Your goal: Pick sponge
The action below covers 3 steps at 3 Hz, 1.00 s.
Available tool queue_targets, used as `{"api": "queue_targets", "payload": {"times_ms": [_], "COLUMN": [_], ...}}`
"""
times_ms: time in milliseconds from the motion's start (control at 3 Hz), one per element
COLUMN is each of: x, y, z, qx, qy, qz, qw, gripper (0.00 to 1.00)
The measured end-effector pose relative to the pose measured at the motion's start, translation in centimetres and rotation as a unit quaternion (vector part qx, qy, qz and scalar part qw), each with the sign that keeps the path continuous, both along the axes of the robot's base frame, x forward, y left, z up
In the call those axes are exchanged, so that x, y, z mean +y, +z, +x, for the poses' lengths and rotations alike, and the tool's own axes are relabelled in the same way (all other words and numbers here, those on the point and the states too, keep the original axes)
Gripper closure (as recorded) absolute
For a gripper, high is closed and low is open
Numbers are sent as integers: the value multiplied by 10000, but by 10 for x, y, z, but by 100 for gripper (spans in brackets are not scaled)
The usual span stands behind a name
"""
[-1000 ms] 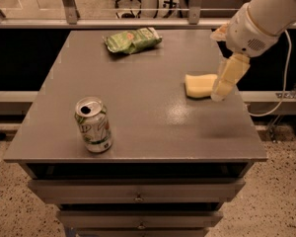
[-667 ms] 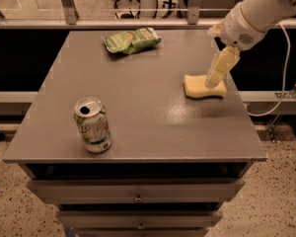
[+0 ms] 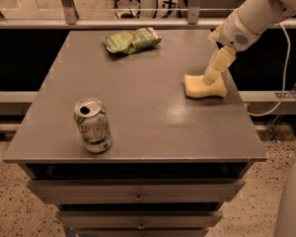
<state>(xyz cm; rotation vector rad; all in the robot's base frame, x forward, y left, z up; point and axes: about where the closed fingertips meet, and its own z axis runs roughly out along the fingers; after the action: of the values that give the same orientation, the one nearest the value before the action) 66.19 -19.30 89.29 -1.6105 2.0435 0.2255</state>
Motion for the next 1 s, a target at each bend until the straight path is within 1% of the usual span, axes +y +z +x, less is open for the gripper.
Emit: {"api": "queue_targets", "payload": {"times_ms": [333,667,1000], "x": [-10,-20,-26], "y": [-11,-25,-37], "z": [0,-6,-8], "qx": [204,409,540], "qy": [-95,-144,-180], "qz": [37,88,156], "qw": [9997,9990,9983], "gripper": [0,0,0]}}
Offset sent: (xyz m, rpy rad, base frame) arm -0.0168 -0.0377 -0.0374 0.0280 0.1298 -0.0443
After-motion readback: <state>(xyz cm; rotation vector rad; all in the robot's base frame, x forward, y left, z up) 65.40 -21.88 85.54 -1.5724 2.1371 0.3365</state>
